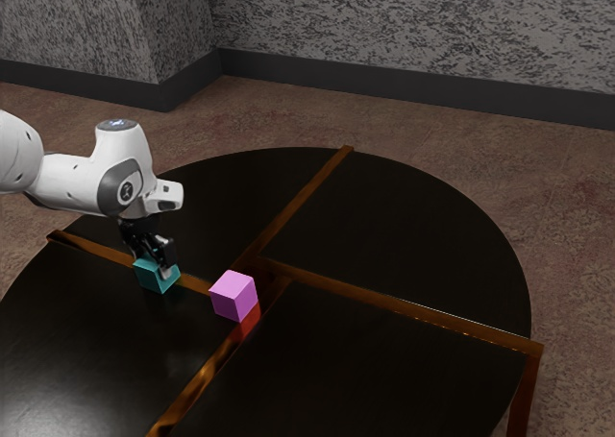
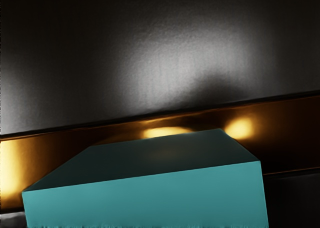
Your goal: Pick up the blue block with one arm, and put the blue block on the pink block with one arm
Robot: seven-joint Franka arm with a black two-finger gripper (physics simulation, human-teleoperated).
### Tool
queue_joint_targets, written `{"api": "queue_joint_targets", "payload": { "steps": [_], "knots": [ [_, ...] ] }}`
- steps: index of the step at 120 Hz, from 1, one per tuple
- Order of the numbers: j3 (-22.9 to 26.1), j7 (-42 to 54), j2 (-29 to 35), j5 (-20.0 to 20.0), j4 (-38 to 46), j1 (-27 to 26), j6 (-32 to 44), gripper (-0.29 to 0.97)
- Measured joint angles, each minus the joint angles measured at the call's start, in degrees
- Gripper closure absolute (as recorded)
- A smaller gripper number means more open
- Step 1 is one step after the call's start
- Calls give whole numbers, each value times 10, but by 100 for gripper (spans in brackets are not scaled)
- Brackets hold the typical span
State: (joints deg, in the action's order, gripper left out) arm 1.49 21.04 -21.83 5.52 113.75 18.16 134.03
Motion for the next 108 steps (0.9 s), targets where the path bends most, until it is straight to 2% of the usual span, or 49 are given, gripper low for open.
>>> {"api": "queue_joint_targets", "payload": {
  "steps": [22,78,108],
  "knots": [
    [0,0,0,0,0,0,0,23],
    [7,-5,15,-3,5,2,1,28],
    [37,-12,80,-54,37,0,-2,31]
  ]
}}
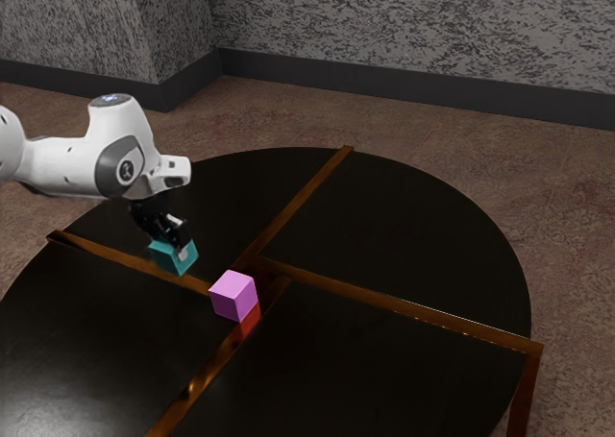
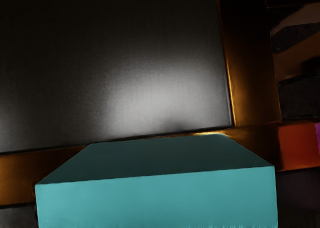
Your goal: Pick up the blue block with one arm, and put the blue block on the pink block with one arm
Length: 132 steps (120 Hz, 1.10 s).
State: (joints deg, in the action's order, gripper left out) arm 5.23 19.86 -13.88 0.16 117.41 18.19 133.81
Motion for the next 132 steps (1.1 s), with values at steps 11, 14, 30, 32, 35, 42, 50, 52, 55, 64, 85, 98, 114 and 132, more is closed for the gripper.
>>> {"api": "queue_joint_targets", "payload": {
  "steps": [11,14,30,32,35,42,50,52,55,64,85,98,114,132],
  "knots": [
    [11,-4,31,-16,19,-3,-5,32],
    [15,-6,38,-19,24,-3,-6,32],
    [34,-13,62,-31,39,0,-10,33],
    [36,-14,63,-32,40,-1,-10,33],
    [39,-16,64,-35,41,-2,-11,33],
    [46,-20,64,-39,41,-4,-13,33],
    [53,-26,62,-42,39,-13,-18,33],
    [53,-27,62,-42,39,-16,-20,33],
    [54,-29,61,-43,38,-21,-22,33],
    [55,-36,58,-43,34,-31,-30,34],
    [56,-50,54,-43,27,-35,-46,34],
    [55,-58,43,-43,10,-42,-59,34],
    [55,-66,30,-43,-2,-52,-69,34],
    [54,-75,29,-43,-3,-62,-75,34]
  ]
}}
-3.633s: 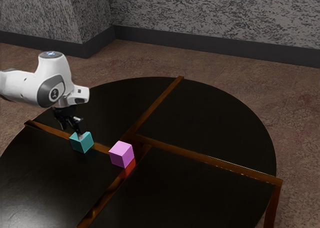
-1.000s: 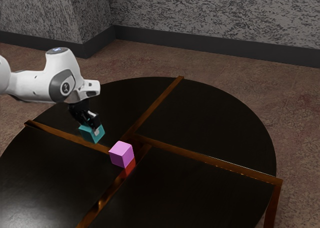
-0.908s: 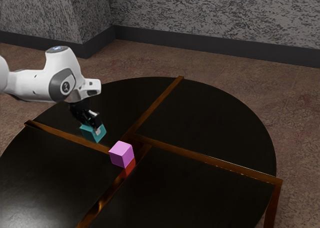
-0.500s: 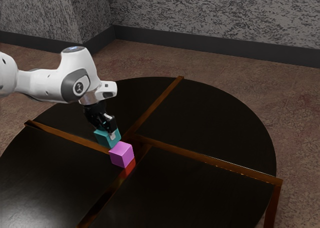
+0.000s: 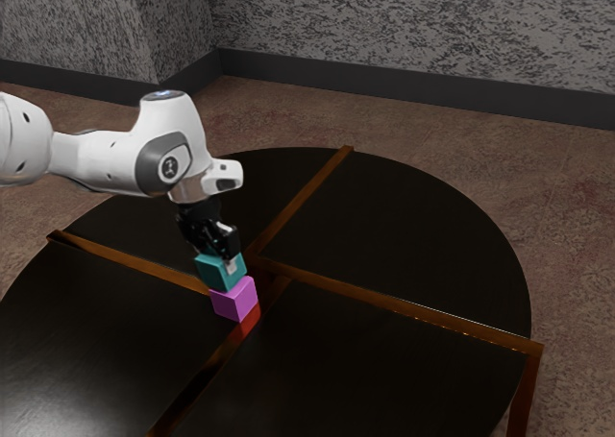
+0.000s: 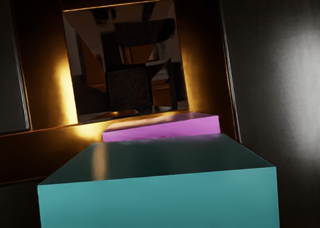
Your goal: Pick up the blue block with one arm, and put the blue block on the pink block with one arm
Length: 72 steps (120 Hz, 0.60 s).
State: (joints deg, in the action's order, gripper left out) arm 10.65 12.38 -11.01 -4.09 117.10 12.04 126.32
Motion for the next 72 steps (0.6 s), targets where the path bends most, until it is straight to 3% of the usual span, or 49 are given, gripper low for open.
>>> {"api": "queue_joint_targets", "payload": {
  "steps": [58,72],
  "knots": [
    [0,-17,-1,1,-7,-4,-4,33],
    [0,-17,0,-2,-10,-7,-5,21]
  ]
}}
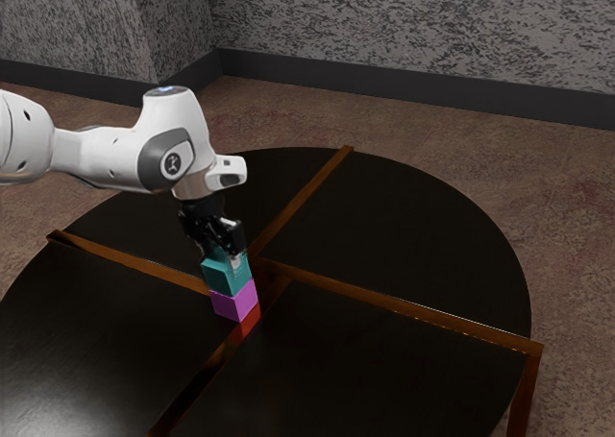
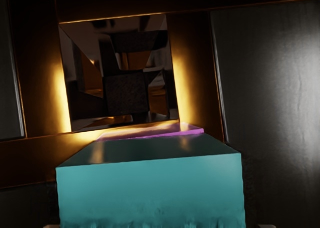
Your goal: Pick up the blue block with one arm, and put the blue block on the pink block with one arm
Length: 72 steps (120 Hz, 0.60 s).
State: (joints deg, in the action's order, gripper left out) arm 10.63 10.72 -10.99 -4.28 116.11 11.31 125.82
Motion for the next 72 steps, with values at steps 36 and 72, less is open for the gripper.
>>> {"api": "queue_joint_targets", "payload": {
  "steps": [36,72],
  "knots": [
    [0,1,26,-2,-5,2,-14,5],
    [3,3,51,2,-14,2,-55,1]
  ]
}}
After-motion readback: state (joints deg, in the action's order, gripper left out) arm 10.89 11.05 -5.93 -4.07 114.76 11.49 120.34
